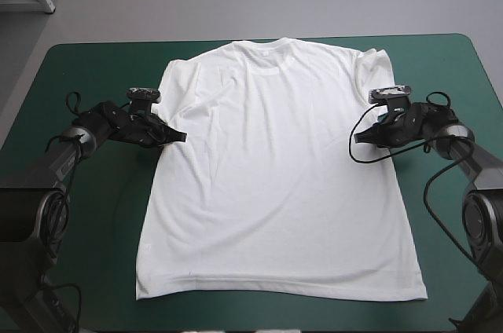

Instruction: Fold the cloth

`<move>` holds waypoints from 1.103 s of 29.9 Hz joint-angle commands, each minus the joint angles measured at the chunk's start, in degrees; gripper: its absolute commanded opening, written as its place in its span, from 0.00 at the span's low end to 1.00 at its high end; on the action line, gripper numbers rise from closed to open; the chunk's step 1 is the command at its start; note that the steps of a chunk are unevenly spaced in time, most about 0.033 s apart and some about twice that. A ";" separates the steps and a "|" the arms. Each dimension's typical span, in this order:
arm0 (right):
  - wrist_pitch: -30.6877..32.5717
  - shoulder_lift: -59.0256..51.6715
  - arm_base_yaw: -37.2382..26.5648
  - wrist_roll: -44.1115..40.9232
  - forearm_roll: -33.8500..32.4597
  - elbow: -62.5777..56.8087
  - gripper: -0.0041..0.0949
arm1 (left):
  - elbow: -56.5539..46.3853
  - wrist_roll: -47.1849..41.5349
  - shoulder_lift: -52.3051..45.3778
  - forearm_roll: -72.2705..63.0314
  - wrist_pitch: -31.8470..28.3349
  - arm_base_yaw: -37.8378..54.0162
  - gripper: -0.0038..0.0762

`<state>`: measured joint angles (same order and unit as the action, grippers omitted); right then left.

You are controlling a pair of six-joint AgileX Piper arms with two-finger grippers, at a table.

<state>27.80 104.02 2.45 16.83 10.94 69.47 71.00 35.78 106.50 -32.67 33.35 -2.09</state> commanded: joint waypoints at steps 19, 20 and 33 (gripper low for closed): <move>6.05 -13.99 -0.42 4.81 6.72 11.51 0.02 | 2.28 -0.43 -12.92 -2.23 -2.16 0.56 0.07; 6.41 -15.11 -0.42 5.40 7.19 11.83 0.02 | 2.84 -1.18 -13.78 -2.23 -1.82 0.88 0.07; 7.88 -34.07 -0.42 7.36 8.39 17.26 0.02 | 20.64 -3.95 -27.64 -3.62 7.79 5.77 0.07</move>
<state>39.40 75.91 2.45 23.13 18.78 83.38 85.41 33.03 83.91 -34.06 41.13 2.56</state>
